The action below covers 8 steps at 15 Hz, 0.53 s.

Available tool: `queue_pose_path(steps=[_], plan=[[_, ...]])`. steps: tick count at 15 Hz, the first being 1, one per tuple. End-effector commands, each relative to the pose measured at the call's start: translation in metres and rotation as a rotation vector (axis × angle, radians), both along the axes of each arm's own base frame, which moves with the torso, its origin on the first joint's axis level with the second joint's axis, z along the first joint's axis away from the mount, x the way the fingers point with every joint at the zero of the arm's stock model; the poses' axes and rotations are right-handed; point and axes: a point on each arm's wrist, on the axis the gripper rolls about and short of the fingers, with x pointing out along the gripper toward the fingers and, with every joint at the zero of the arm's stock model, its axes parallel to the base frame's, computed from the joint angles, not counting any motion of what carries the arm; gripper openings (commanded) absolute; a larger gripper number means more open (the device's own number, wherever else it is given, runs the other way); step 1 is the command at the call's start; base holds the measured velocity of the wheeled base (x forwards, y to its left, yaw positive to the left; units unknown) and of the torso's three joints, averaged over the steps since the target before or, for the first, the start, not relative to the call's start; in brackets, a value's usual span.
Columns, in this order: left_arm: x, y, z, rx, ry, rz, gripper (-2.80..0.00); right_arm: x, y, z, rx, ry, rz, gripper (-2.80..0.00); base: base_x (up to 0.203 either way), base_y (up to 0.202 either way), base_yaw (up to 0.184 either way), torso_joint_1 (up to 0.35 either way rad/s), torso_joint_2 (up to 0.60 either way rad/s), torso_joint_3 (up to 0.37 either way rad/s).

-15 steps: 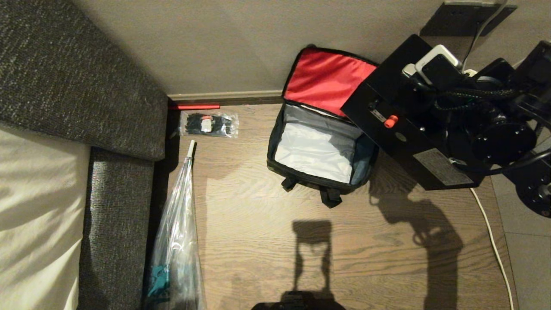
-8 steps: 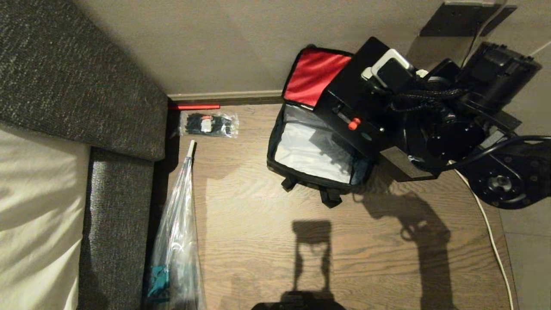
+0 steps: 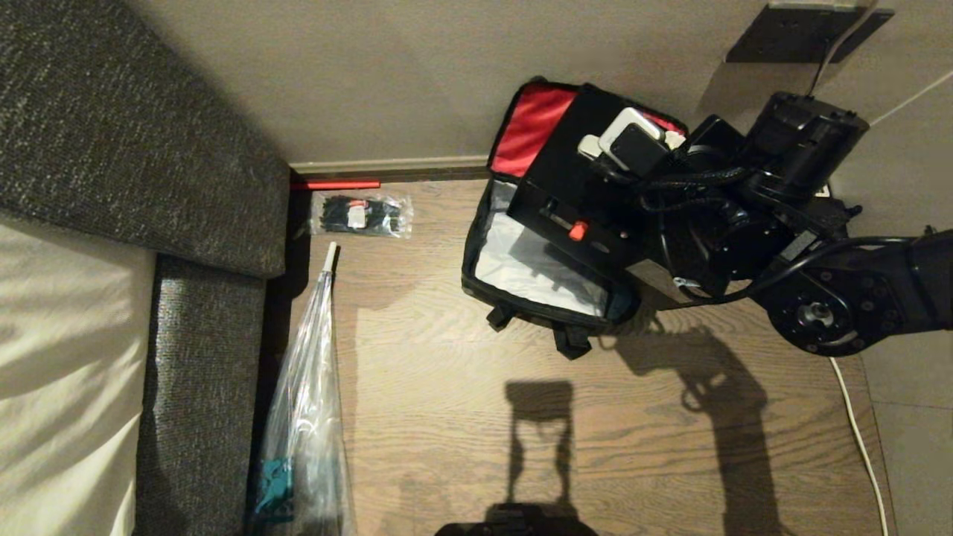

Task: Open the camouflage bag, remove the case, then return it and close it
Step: Place the black box back

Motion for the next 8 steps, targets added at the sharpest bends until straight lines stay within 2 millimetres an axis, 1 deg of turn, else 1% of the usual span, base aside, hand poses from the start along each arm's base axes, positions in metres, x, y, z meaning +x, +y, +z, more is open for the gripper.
queue_pose_path(steps=[1,4,8], plan=[[0.0012,0.0,0.0003,0.0,0.017,0.001,-2.8,0.0026,0.0027,0.0014,-0.003,-0.016,0.034,-2.8,0.0,0.0,0.0,0.0,0.0,0.0],[0.0017,0.0,0.0004,0.0,0.023,-0.002,-2.8,0.0049,0.0057,0.0018,-0.011,-0.018,0.102,-2.8,0.0,0.0,0.0,0.0,0.0,0.0],[0.0022,0.0,0.0005,0.0,0.029,0.0,-2.8,0.0118,0.0126,-0.0077,-0.022,0.001,0.153,-2.8,0.0,0.0,0.0,0.0,0.0,0.0]])
